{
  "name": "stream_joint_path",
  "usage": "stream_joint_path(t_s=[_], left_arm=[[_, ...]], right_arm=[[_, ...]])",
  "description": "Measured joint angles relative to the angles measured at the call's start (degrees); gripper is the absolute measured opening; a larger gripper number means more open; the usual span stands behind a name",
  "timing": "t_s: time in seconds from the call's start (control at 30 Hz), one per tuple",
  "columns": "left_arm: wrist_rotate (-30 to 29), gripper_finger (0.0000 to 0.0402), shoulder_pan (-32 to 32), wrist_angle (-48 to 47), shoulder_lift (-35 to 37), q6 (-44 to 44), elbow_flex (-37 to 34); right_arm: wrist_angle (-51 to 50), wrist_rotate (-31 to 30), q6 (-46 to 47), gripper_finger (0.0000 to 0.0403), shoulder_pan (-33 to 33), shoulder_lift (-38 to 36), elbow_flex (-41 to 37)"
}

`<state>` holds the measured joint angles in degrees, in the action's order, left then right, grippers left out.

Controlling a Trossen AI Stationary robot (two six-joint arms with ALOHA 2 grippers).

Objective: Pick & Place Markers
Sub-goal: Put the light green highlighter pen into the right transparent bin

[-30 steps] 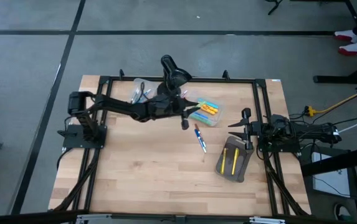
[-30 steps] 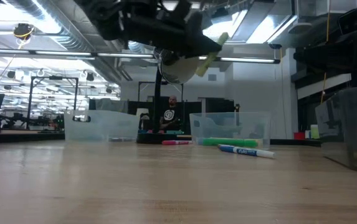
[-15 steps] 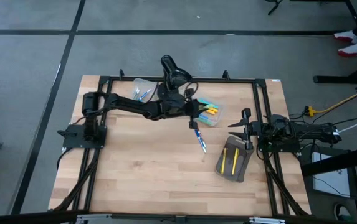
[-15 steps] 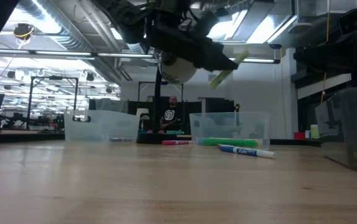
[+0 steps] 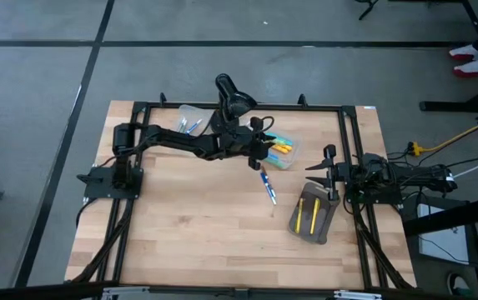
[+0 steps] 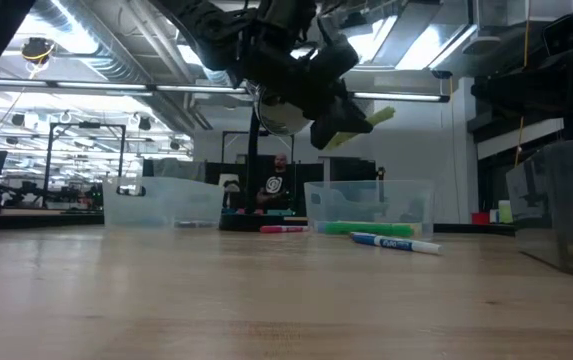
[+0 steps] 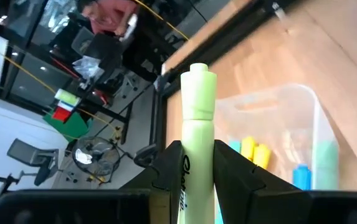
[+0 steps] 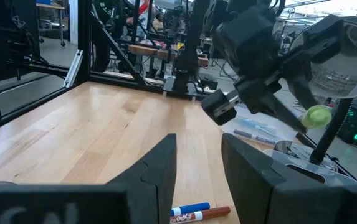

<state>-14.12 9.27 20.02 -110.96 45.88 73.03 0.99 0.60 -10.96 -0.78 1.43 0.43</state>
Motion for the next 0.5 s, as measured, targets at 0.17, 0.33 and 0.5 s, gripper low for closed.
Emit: stream_joint_path(t_s=[0.17, 0.33, 0.5], left_arm=[[-1.55, 0.0068, -0.06, -0.62, 0.00, 0.60, 0.00], [-3.28, 0.0068, -0.33, -0.66, 0.00, 2.37, 0.00], [-5.41, 0.0068, -1.51, -2.70, 0.00, 4.58, 0.89]], right_arm=[[0.00, 0.00, 0.00, 0.0126, 0.01, -0.01, 0.00], [0.00, 0.00, 0.00, 0.0126, 0.00, 0.00, 0.00], [0.00, 0.02, 0.00, 0.0126, 0.01, 0.00, 0.00]])
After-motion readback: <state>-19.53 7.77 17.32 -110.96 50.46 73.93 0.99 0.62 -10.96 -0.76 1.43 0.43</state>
